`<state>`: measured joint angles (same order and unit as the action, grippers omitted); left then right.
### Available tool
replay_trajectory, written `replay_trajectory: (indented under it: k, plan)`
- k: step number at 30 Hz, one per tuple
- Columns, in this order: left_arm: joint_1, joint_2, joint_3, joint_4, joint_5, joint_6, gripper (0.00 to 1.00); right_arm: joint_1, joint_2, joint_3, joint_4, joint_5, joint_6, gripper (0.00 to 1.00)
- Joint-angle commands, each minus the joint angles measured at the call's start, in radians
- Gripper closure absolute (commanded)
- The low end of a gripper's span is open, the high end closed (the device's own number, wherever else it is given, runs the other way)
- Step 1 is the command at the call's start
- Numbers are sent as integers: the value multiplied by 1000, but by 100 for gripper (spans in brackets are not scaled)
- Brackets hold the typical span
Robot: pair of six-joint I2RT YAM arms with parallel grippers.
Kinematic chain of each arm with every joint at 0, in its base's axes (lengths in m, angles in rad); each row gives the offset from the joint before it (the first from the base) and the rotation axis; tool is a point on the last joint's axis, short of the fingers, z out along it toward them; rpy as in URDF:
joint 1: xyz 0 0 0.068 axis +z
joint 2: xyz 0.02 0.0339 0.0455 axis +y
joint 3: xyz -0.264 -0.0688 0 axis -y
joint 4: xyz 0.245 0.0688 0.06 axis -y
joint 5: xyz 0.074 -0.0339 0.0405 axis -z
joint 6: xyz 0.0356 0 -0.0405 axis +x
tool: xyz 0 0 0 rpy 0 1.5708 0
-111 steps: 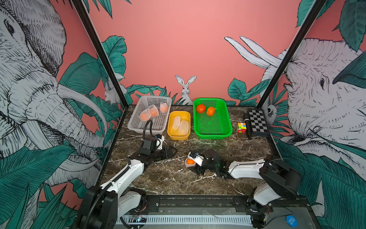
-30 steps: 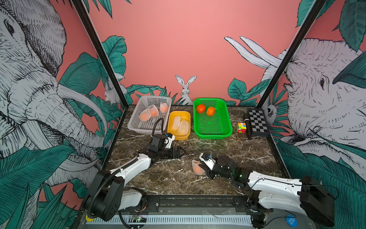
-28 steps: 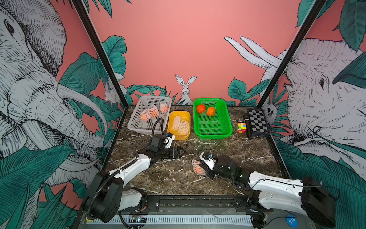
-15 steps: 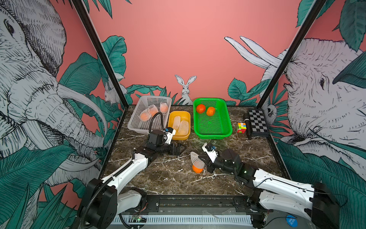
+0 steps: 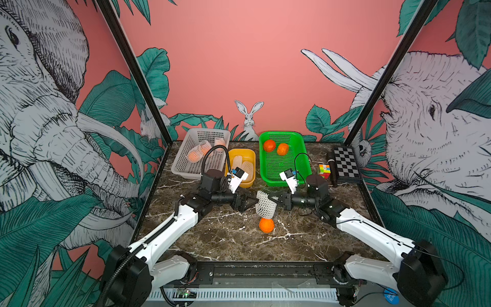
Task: Remove foam nets from oranges
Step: Remove the foam net from the orange, then place the foam net into the storage box.
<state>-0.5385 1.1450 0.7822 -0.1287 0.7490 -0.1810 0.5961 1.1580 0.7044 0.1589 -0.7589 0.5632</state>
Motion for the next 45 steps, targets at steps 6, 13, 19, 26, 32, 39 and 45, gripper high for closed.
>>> replay_trajectory:
  k: [6,13,19,26,32,39,45]
  plan:
    - [-62,74,14,112,16,29,17,-7,4,7,142,-131,94,100]
    - [-69,42,-13,100,12,-13,33,-17,2,12,89,-74,48,100]
    - [-69,9,-41,106,2,-44,58,-24,40,39,31,-29,2,100]
    - [-69,26,1,31,-14,-60,84,-27,83,65,1,-15,-17,78]
    - [-3,51,121,-157,-131,-40,94,-51,47,104,-187,150,-141,32]
    - [177,251,444,-468,-249,85,100,-55,-61,16,-157,336,-241,19]
    - [196,460,717,-618,-365,143,100,-54,-41,-2,-80,323,-255,19]
